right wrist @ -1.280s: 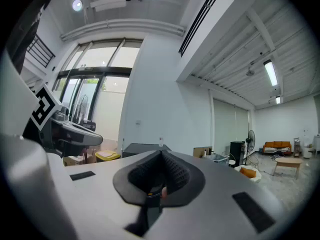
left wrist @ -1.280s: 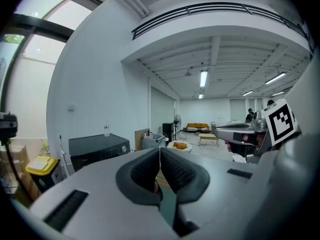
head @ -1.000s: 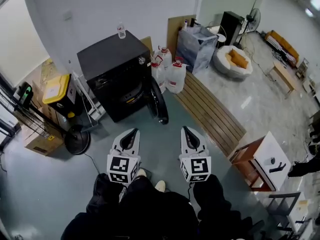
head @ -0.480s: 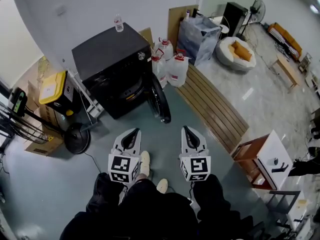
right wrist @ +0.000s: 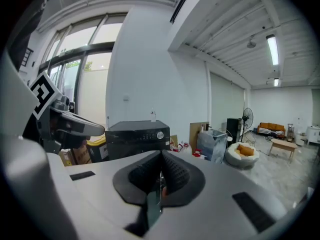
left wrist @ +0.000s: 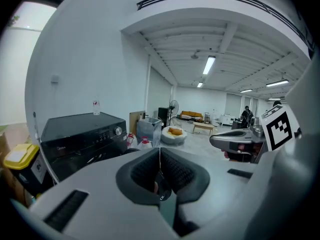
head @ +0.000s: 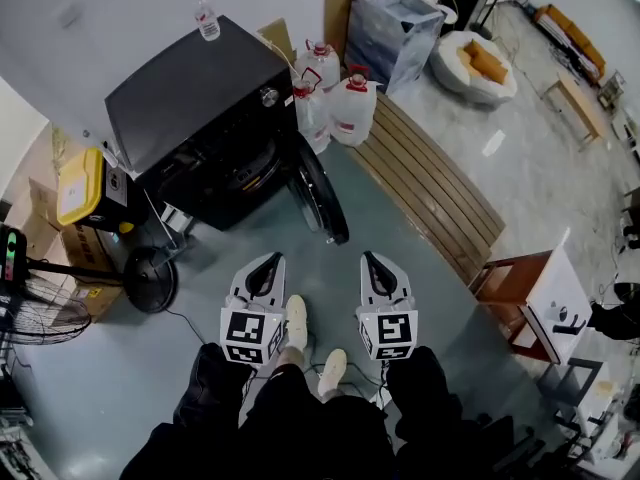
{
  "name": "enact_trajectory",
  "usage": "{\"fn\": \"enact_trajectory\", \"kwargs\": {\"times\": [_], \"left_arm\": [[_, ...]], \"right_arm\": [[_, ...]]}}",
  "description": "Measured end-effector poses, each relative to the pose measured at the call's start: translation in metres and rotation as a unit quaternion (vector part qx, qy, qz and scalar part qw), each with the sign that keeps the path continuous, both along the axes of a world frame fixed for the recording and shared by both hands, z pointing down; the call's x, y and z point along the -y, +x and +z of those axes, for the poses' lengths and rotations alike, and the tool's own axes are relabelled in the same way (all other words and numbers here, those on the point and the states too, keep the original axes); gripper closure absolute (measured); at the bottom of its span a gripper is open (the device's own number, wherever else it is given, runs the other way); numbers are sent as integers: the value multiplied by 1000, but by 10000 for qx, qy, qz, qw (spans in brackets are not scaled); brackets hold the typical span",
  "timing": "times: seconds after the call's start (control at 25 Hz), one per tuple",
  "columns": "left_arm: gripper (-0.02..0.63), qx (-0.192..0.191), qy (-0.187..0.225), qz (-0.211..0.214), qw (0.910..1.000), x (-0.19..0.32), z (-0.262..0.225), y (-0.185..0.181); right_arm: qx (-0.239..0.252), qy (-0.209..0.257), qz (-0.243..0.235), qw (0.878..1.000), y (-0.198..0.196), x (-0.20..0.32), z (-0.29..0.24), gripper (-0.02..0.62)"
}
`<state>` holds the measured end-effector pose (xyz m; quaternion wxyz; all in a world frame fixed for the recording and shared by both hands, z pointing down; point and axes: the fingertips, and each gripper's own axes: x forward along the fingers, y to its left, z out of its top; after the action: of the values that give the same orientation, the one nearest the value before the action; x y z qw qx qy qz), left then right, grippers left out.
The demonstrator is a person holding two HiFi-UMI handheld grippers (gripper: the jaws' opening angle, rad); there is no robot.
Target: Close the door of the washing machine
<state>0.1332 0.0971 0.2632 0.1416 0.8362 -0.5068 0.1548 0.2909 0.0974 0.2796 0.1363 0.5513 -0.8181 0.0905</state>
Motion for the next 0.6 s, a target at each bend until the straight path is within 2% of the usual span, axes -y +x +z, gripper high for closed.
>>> {"fn": "enact_trajectory", "kwargs": {"times": [0.32,0.6], "left_arm": [[580,-34,-501,249,9984,88,90,-9],[580,32,-801,377,9961,129,171,-8]], "right_arm": [[-116,-485,104,9987,-12,81,100,578],[-317,-775,169,9963,-6,118,191,578]]}}
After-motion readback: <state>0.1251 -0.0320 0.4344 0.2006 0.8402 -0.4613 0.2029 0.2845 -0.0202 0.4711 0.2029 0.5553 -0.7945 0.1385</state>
